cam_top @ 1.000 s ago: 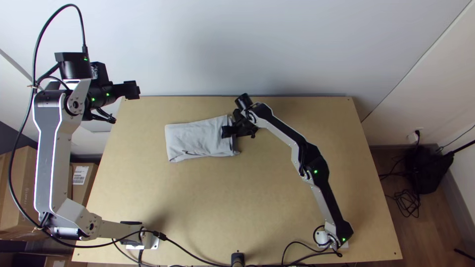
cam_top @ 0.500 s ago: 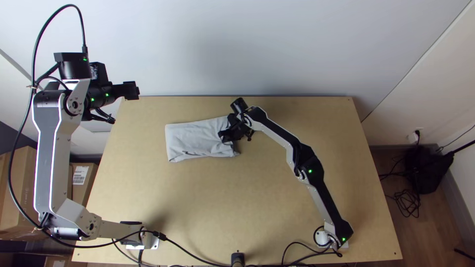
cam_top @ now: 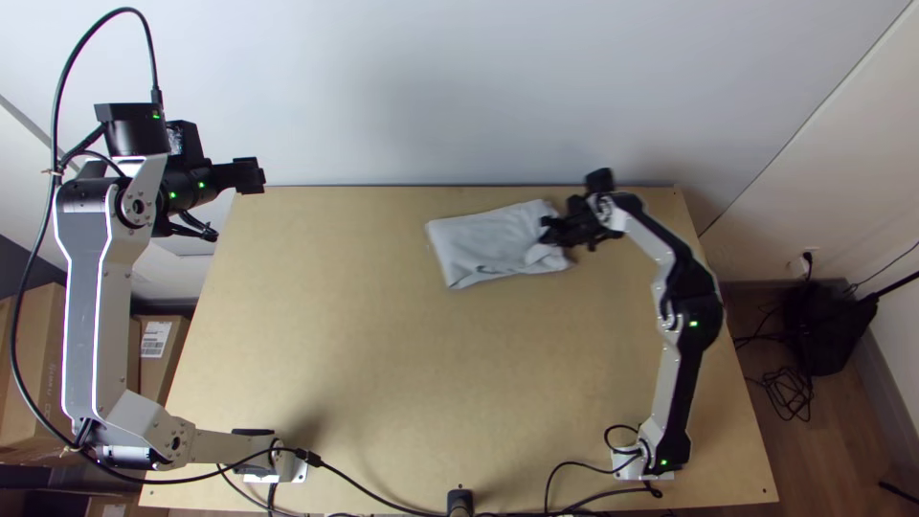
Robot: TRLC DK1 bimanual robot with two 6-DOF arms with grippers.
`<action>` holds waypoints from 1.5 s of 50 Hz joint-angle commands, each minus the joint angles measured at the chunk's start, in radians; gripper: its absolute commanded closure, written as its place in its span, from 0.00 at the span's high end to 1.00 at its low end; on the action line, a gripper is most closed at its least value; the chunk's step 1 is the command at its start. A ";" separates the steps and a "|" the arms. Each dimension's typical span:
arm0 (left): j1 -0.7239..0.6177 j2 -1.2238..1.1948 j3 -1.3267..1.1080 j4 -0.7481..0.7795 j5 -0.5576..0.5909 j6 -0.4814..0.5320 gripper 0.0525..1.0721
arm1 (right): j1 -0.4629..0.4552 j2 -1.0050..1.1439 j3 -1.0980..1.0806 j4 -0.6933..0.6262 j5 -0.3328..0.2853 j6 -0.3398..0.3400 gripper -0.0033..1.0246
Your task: Fold the t-shirt
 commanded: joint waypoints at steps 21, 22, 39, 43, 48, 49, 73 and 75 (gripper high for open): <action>0.001 -0.015 -0.003 0.014 0.042 0.004 0.96 | -0.538 -0.100 -0.086 0.021 0.104 0.027 0.26; 0.001 -0.016 -0.008 0.014 0.042 0.002 0.96 | -0.544 -0.104 -0.093 0.016 0.107 0.021 0.38; 0.054 -0.094 -0.052 0.024 0.041 -0.038 0.96 | -0.638 -0.538 -0.396 0.266 0.526 -0.244 0.97; 0.082 -0.176 -0.129 0.085 0.041 -0.041 0.96 | -0.629 -0.727 -0.502 0.469 0.546 -0.327 0.97; 0.160 -0.323 -0.306 0.263 0.042 -0.125 0.96 | -0.583 -0.907 -0.579 0.659 0.552 -0.398 0.97; 0.166 -0.357 -0.347 0.306 0.042 -0.128 0.96 | -0.573 -0.934 -0.576 0.671 0.552 -0.399 0.97; 0.278 -1.248 -1.272 0.993 -0.013 0.042 0.96 | -0.366 -1.652 -0.889 1.029 0.515 -0.270 0.96; 0.283 -1.314 -1.338 0.999 -0.014 0.042 0.96 | -0.333 -1.707 -0.959 1.084 0.503 -0.281 0.96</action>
